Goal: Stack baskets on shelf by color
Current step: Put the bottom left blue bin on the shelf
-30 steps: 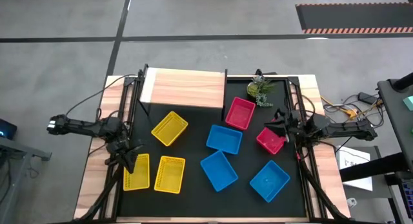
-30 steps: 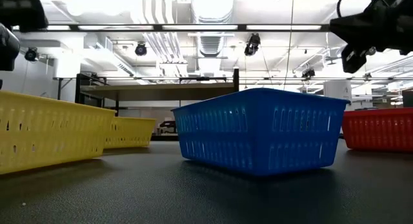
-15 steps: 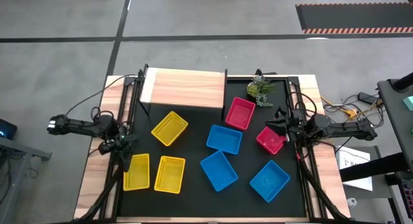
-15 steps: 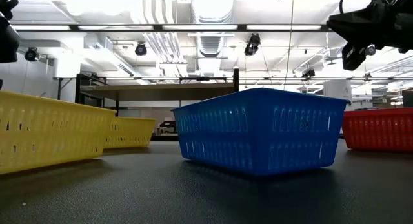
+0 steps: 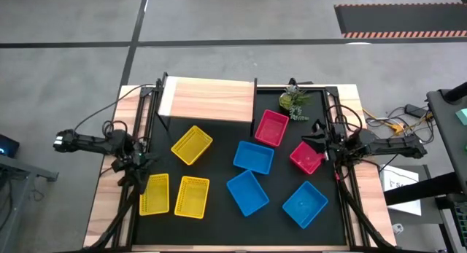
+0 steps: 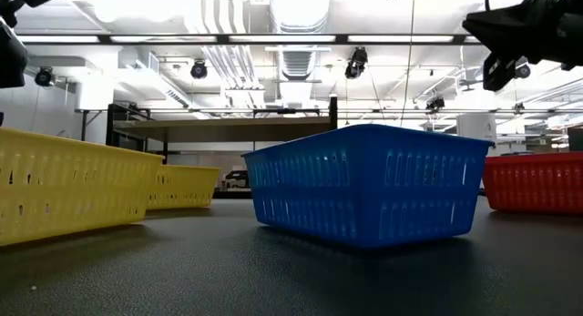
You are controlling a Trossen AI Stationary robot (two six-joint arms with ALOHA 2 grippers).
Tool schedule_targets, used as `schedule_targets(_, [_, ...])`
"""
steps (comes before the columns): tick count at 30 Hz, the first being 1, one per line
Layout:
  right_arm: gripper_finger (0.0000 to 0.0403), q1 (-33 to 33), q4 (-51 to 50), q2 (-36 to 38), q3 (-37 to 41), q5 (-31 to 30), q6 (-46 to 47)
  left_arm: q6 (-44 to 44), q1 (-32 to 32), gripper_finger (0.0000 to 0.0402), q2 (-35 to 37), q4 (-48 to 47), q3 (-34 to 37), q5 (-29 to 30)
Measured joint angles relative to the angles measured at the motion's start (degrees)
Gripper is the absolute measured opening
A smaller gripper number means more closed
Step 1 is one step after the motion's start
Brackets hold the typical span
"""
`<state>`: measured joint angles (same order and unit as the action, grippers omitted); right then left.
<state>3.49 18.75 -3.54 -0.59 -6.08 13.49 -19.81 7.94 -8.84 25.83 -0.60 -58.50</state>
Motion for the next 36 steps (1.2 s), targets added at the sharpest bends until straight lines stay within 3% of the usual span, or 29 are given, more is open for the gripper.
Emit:
schedule_targets(5, [0.0034, 0.0, 10.3, -4.6, 0.0, 0.0, -5.3, -0.1, 0.0, 0.0000, -0.1, 3.1, 0.0, 2.7])
schedule_targets(12, [0.0034, 0.0, 23.0, -15.1, -0.1, 0.1, -10.8, -0.1, 0.0, 0.0000, -0.1, 11.9, 0.0, 21.3])
schedule_targets(21, [0.0034, 0.5, 23.1, -25.9, -6.1, 4.8, -11.3, 4.1, 0.0, 0.0000, -0.3, 15.6, -0.1, 43.2])
schedule_targets(28, [0.0034, 5.3, 21.7, -34.8, -13.1, 5.0, -13.1, 4.5, 0.0, 0.0000, -2.4, 20.4, -0.2, 61.1])
schedule_targets(36, [0.0034, 12.9, 8.1, -45.1, -27.6, 4.5, -13.3, 4.3, 0.0, 0.0000, -3.4, 20.5, -0.2, 63.6])
